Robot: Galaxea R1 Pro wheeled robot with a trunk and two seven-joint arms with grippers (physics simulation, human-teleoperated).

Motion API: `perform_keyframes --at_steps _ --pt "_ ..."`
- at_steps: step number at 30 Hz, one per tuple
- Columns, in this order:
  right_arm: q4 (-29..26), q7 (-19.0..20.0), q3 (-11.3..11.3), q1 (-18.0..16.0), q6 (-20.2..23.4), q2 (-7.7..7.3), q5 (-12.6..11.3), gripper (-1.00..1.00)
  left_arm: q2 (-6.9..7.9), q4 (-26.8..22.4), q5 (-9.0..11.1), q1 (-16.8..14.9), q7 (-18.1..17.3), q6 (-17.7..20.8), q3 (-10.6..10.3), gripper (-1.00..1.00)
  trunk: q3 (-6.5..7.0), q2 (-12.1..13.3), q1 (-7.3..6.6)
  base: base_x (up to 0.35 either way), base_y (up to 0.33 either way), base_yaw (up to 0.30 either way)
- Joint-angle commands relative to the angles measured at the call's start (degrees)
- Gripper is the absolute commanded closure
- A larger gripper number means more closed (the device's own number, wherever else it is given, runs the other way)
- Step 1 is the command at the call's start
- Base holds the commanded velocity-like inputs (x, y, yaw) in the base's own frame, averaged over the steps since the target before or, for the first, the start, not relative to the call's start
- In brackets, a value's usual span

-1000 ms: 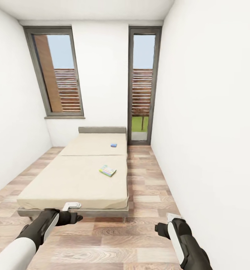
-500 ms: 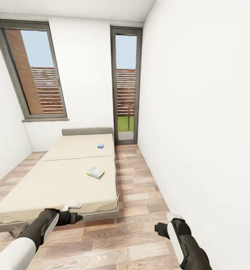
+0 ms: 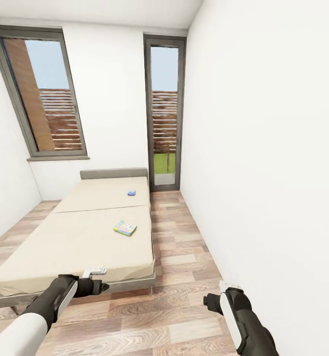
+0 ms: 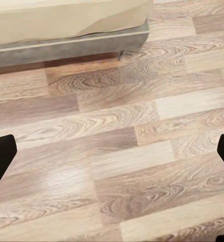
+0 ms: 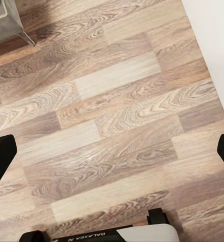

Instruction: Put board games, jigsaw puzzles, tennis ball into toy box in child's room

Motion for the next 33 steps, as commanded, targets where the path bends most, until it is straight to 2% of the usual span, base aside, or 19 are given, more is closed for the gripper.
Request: perform_keyframes --at_steps 1,12,16,20,23,26,33 --pt "-0.06 -0.49 -0.08 -0.04 0.12 0.05 -0.59 -1.0 0.05 -0.08 0.19 -0.03 -0.05 0.33 -0.16 -1.0 0.07 0.32 -0.2 0.0 0.0 0.0" --pt "-0.14 -0.63 0.13 -0.02 0.0 -0.04 -0.52 -1.0 0.03 -0.09 0.19 -0.03 0.03 0.59 -0.03 -1.0 2.05 4.73 -2.62 0.0 0.0 0.0" --pt "-0.17 -0.65 0.15 -0.02 -0.02 0.01 -0.53 -1.0 0.17 -0.84 0.34 -0.03 -0.24 0.91 0.23 -1.0 2.05 4.73 -2.62 0.0 0.0 0.01" --pt "-0.28 -0.67 0.17 -0.08 0.01 0.16 -0.53 -1.0 0.44 -5.18 0.82 -0.03 -0.55 4.05 0.53 -1.0 2.05 4.73 -2.62 0.0 0.0 0.095" --pt "-0.37 -0.74 0.52 -1.1 0.18 0.4 -0.5 -1.0 0.12 -7.8 0.93 -0.16 -0.47 6.67 0.71 -1.0 2.05 4.73 -2.62 0.0 0.0 0.033" --pt "-0.19 -0.84 0.73 -3.26 0.52 0.73 -0.03 -1.0 -0.52 -9.99 0.92 -1.32 -0.25 7.86 0.78 -1.0 2.05 4.73 -2.62 0.0 0.0 0.011" --pt "0.01 -1.16 0.78 -4.49 0.74 0.31 -0.44 -1.0 -1.1 -10.96 1.74 -5.76 -0.03 9.9 1.69 -1.0 2.05 4.73 -2.62 0.0 0.0 0.003"
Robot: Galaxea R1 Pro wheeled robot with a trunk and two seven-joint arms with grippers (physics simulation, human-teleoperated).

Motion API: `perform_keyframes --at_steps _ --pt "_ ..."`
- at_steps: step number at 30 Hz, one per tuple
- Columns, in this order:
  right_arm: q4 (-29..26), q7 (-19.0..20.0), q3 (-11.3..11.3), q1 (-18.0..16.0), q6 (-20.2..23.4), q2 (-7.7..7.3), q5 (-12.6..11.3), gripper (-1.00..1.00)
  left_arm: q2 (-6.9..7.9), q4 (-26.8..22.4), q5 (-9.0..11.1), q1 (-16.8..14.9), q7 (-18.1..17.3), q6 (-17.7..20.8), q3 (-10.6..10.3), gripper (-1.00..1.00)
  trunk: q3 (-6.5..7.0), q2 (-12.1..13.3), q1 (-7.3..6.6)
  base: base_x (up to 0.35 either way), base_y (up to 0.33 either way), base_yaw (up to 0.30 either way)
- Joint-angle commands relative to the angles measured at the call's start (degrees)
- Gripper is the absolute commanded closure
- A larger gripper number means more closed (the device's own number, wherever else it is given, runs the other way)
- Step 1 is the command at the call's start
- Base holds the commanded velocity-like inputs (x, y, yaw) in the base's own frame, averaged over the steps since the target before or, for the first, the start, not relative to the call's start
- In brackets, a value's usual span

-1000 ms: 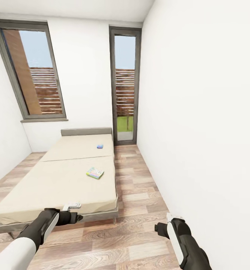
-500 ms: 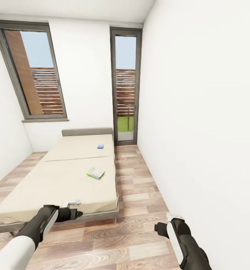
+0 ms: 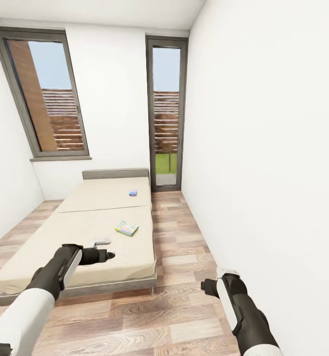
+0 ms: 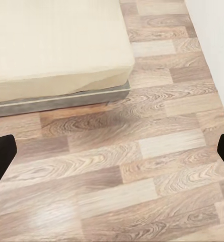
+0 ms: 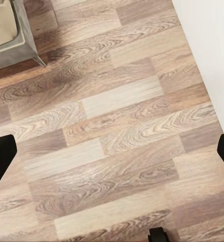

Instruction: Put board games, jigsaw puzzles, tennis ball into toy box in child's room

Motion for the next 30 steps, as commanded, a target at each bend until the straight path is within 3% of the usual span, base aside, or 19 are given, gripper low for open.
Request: perform_keyframes --at_steps 1,13,30 --pt "-0.06 -0.5 0.0 -0.09 0.0 0.08 -0.6 -1.0 -0.02 -0.1 0.43 -0.4 -0.01 0.56 0.35 -1.0 -0.13 -0.12 0.03 0.0 0.0 0.0" --pt "-0.17 -0.66 0.18 -0.14 -0.43 0.56 -0.64 -1.0 -0.15 -0.5 0.7 -0.98 -0.55 0.31 0.88 -1.0 -0.13 -0.12 0.03 0.029 -0.018 0.0" --pt "-0.05 -0.7 0.19 -0.15 -0.46 0.57 -0.54 -1.0 -0.58 -0.52 0.61 -0.99 0.16 -0.33 0.72 -1.0 -0.33 -0.12 0.03 0.149 -0.172 0.038"
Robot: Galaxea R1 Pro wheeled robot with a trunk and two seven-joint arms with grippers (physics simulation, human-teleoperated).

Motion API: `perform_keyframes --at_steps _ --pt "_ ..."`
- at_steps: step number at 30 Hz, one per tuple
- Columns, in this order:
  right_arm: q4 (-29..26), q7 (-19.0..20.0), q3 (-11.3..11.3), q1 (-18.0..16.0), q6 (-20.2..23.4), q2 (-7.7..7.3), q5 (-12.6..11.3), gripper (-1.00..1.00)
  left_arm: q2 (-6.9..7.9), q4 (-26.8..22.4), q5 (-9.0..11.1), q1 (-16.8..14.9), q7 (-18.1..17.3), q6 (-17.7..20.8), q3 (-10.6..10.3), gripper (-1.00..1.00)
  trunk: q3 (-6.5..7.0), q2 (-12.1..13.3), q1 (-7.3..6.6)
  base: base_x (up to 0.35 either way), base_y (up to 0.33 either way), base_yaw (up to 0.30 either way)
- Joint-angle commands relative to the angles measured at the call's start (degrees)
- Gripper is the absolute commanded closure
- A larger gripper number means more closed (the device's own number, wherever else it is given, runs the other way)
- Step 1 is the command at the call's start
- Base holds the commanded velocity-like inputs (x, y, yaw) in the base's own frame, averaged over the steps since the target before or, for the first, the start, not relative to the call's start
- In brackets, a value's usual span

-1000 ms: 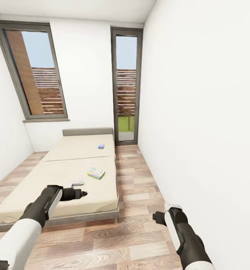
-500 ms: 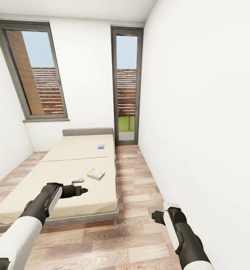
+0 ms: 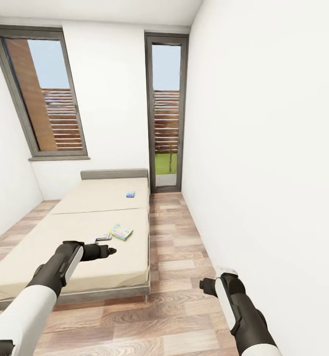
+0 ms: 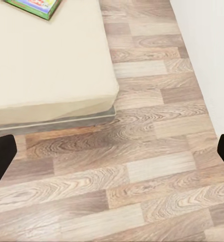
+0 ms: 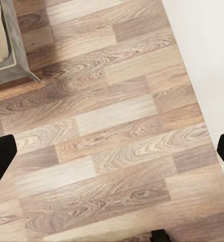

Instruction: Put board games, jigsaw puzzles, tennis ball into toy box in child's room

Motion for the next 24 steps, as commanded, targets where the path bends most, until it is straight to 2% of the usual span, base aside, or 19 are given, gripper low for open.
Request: perform_keyframes --at_steps 1,13,24 --pt "-0.06 -0.45 -0.07 -0.05 0.14 0.04 -0.58 -1.0 0.0 -0.05 0.36 -0.03 0.0 0.41 0.08 -1.0 -0.12 -0.12 0.03 0.028 -0.049 0.0" --pt "-0.06 -0.5 -0.03 -0.05 0.15 0.07 -0.19 -1.0 -0.02 -0.05 0.36 -0.06 0.1 0.47 0.4 -1.0 -0.13 -0.12 0.03 0.005 0.009 0.011" --pt "-0.06 -0.49 -0.03 -0.05 0.13 0.06 -0.12 -1.0 -0.02 -0.05 0.36 -0.04 0.06 0.49 0.36 -1.0 -0.13 -0.12 0.03 0.075 0.015 0.244"
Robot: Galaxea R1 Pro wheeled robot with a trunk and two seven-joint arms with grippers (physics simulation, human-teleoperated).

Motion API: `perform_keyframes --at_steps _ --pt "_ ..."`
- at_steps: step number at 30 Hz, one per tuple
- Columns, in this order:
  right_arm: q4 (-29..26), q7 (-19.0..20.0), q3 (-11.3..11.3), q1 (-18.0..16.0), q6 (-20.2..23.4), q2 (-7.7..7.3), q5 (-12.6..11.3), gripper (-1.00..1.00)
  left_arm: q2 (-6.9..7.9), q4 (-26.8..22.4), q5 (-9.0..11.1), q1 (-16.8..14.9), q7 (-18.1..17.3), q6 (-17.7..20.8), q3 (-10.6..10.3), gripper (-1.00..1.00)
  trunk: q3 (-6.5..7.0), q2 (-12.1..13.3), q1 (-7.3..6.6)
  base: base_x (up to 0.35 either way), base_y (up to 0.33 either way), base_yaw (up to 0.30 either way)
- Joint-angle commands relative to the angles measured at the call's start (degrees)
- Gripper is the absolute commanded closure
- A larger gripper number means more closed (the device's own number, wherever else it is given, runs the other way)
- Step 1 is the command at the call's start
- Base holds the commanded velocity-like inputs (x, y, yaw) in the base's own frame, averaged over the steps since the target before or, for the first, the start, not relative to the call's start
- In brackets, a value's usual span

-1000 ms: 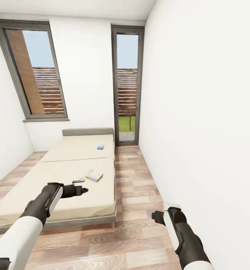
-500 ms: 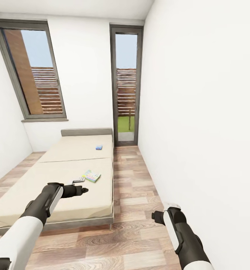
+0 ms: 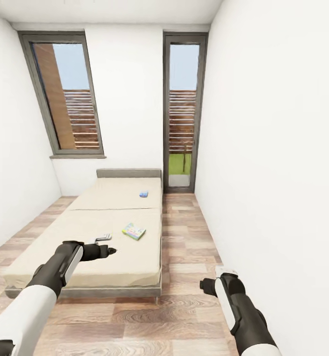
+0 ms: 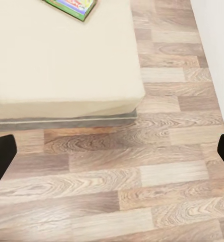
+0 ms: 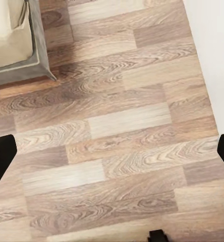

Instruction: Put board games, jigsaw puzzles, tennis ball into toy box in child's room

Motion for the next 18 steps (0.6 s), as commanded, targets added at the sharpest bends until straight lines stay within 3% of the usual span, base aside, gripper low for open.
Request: perform_keyframes --at_steps 1,7,18 --pt "-0.07 -0.41 -0.09 -0.05 0.15 0.04 -0.56 -1.0 -0.01 -0.04 0.35 -0.06 -0.02 0.4 0.1 -1.0 -0.12 -0.11 0.05 0.17 -0.038 0.28" --pt "-0.07 -0.4 -0.09 -0.05 0.16 0.03 -0.49 -1.0 -0.01 -0.04 0.35 -0.07 -0.05 0.38 0.08 -1.0 -0.12 -0.11 0.05 0.207 -0.094 0.208" --pt "-0.07 -0.36 -0.09 -0.05 0.16 0.03 -0.55 -1.0 0.02 -0.04 0.35 -0.07 -0.22 0.31 0.08 -1.0 -0.12 -0.11 0.05 0.24 -0.029 0.014"
